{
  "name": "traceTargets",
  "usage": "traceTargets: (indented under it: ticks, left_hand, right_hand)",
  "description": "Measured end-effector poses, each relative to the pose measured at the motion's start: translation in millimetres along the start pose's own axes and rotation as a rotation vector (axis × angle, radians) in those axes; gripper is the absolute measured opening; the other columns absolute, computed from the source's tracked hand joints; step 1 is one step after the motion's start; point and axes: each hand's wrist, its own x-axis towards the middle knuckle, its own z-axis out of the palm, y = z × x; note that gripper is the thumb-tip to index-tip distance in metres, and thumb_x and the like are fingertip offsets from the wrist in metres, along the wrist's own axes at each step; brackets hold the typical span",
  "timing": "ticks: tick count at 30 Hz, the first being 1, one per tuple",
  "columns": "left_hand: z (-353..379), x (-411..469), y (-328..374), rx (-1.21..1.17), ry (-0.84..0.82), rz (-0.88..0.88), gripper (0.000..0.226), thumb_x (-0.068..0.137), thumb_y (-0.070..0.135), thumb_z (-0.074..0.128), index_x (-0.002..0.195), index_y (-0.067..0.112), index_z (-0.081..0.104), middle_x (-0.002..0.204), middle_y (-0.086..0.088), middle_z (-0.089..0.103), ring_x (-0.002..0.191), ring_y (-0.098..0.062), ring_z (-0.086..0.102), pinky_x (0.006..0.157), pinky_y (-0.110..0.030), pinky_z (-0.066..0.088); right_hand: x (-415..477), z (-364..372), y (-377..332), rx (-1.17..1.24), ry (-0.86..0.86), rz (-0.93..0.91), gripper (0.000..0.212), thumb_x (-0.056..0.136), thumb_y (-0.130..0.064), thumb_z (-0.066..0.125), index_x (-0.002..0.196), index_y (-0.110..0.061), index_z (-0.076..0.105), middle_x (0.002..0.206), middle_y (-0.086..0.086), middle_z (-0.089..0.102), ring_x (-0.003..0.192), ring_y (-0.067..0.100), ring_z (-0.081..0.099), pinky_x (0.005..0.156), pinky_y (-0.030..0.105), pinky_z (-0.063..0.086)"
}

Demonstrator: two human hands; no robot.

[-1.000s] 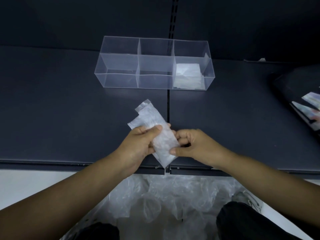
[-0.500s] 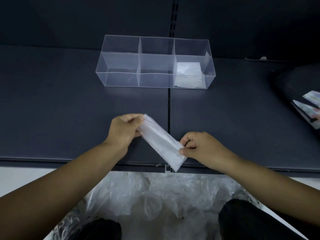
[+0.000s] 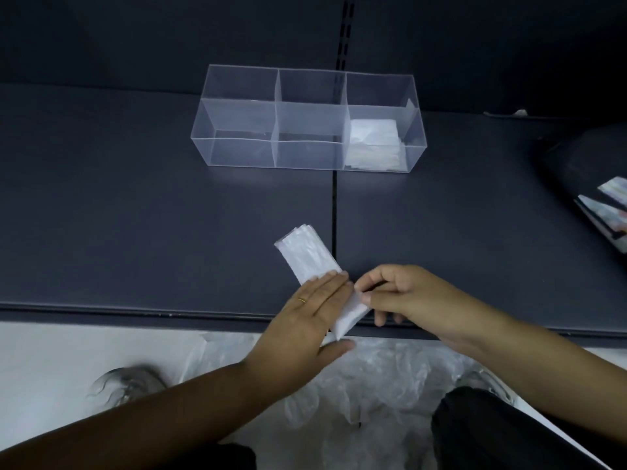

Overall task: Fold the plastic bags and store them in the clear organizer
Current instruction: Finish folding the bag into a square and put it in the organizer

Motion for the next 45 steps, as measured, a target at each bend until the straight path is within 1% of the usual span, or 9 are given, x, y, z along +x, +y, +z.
traceTargets:
  ticks: [4, 6, 8, 16, 23, 27, 31, 36, 45]
  left_hand:
    - [-9, 3, 3, -0.306, 0.113, -0.089, 0.032, 0.097, 0.032, 0.053, 0.127, 0.022, 0.061, 0.125, 0.010, 0.062, 0.117, -0.002, 0.055, 0.104, -0.019, 0.039]
    - [-19, 5, 1, -0.472, 0.026, -0.202, 0.019, 0.097, 0.041, 0.043, 0.097, 0.044, 0.062, 0.084, 0.022, 0.063, 0.078, 0.001, 0.058, 0.073, -0.018, 0.046]
    - [-26, 9, -5, -0.609, -0.004, -0.322, 0.032, 0.093, 0.050, 0.040, 0.080, 0.029, 0.060, 0.066, 0.009, 0.052, 0.064, -0.005, 0.047, 0.063, -0.030, 0.042]
    - [-41, 31, -14, -1.013, -0.022, -0.582, 0.030, 0.098, 0.036, 0.044, 0.114, 0.024, 0.067, 0.112, 0.006, 0.071, 0.111, -0.006, 0.062, 0.101, -0.025, 0.042]
    - [-38, 41, -12, -1.202, 0.048, -0.740, 0.025, 0.099, 0.024, 0.048, 0.120, 0.016, 0.058, 0.117, -0.007, 0.066, 0.103, -0.015, 0.066, 0.087, -0.032, 0.056]
    - [-35, 38, -15, -0.738, 0.403, -0.677, 0.035, 0.092, 0.009, 0.060, 0.124, 0.017, 0.049, 0.109, 0.001, 0.052, 0.090, -0.007, 0.059, 0.080, -0.024, 0.055]
    - [-28, 27, -19, 0.077, 0.350, -0.138, 0.032, 0.093, 0.021, 0.048, 0.120, 0.010, 0.060, 0.121, -0.005, 0.055, 0.110, -0.019, 0.050, 0.096, -0.028, 0.036]
    - [-12, 21, -24, 0.342, -0.023, -0.210, 0.063, 0.097, 0.043, 0.015, 0.149, 0.010, 0.028, 0.156, -0.005, 0.026, 0.146, -0.021, 0.017, 0.120, -0.043, 0.006]
    - [-4, 14, -26, 0.426, -0.051, -0.386, 0.079, 0.092, 0.062, 0.005, 0.153, 0.013, 0.013, 0.160, -0.003, 0.009, 0.147, -0.019, 0.000, 0.118, -0.050, -0.002]
  right_hand:
    - [-7, -5, -7, 0.023, 0.009, -0.132, 0.018, 0.088, -0.014, 0.066, 0.104, -0.022, 0.064, 0.077, -0.008, 0.072, 0.064, 0.002, 0.060, 0.061, 0.011, 0.045]
    - [-3, -15, -11, -0.032, 0.066, -0.251, 0.034, 0.083, -0.009, 0.071, 0.109, -0.028, 0.061, 0.091, -0.012, 0.071, 0.068, 0.005, 0.059, 0.068, 0.014, 0.047]
    - [5, -21, -14, -0.063, -0.020, -0.307, 0.051, 0.080, 0.000, 0.072, 0.118, -0.030, 0.057, 0.107, -0.014, 0.066, 0.075, 0.009, 0.059, 0.075, 0.019, 0.050]
    - [44, 8, -3, -0.022, 0.074, -0.233, 0.017, 0.082, -0.007, 0.072, 0.097, -0.013, 0.067, 0.082, -0.004, 0.071, 0.057, 0.008, 0.060, 0.052, 0.019, 0.046]
    - [47, 15, 3, 0.011, 0.273, -0.168, 0.008, 0.083, -0.007, 0.070, 0.081, -0.010, 0.063, 0.058, -0.005, 0.067, 0.045, 0.007, 0.058, 0.042, 0.019, 0.044]
    - [47, 15, 3, -0.009, 0.305, -0.116, 0.009, 0.082, -0.007, 0.070, 0.085, -0.011, 0.063, 0.061, -0.003, 0.068, 0.045, 0.008, 0.059, 0.040, 0.019, 0.042]
    - [50, 14, -2, -0.081, 0.294, -0.110, 0.012, 0.080, -0.009, 0.073, 0.085, -0.013, 0.063, 0.070, 0.001, 0.069, 0.046, 0.009, 0.060, 0.042, 0.015, 0.041]
    - [54, 14, -8, -0.195, 0.296, -0.123, 0.013, 0.079, -0.012, 0.074, 0.085, -0.016, 0.064, 0.071, 0.002, 0.070, 0.047, 0.008, 0.059, 0.055, 0.021, 0.051]
    - [49, 31, 26, -0.694, 0.641, -0.318, 0.049, 0.073, -0.054, 0.071, 0.111, -0.026, 0.056, 0.107, -0.009, 0.047, 0.103, 0.012, 0.042, 0.088, 0.027, 0.028]
